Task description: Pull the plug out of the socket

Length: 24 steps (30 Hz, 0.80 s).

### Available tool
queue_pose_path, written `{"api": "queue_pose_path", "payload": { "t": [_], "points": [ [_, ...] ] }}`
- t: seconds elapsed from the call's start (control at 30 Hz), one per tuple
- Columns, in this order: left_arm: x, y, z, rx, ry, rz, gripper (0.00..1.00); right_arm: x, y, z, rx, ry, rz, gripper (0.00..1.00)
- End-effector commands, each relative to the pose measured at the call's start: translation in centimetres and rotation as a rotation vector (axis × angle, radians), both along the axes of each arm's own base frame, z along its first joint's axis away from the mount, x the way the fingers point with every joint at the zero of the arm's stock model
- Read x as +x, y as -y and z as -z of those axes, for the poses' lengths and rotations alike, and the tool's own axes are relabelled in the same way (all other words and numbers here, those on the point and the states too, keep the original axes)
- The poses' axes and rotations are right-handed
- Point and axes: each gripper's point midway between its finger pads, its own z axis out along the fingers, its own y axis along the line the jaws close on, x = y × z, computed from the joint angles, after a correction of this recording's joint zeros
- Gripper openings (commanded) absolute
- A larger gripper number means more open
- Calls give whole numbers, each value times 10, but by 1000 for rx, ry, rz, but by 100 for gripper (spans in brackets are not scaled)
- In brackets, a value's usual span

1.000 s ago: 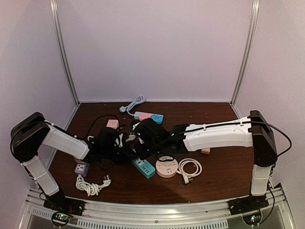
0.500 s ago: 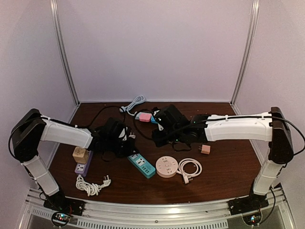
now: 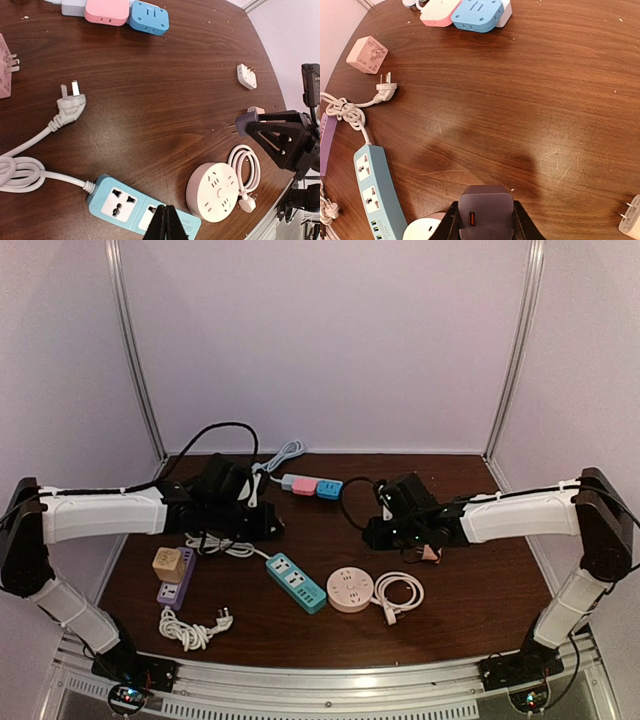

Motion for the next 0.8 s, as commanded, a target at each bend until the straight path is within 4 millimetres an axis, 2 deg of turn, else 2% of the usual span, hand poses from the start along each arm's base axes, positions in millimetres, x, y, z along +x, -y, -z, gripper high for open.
{"api": "queue_pose_path", "payload": {
  "t": [0.0, 0.2, 0.33, 0.53, 0.77],
  "points": [
    [-7, -21, 1, 80, 38, -12, 3, 14, -3, -18, 189, 23, 11, 7],
    [-15, -36, 6, 94, 39, -40, 3, 21, 7, -2, 296, -30, 13, 8],
    [-16, -44, 10, 110, 41, -69, 3, 22, 11, 9, 307, -51, 21, 8],
    [-17, -46, 12, 116, 40, -72, 3, 20, 15, 29, 279, -88, 34, 8],
    [-17, -46, 10, 115, 47, -72, 3, 16, 17, 41, 270, -113, 39, 13]
  ]
}}
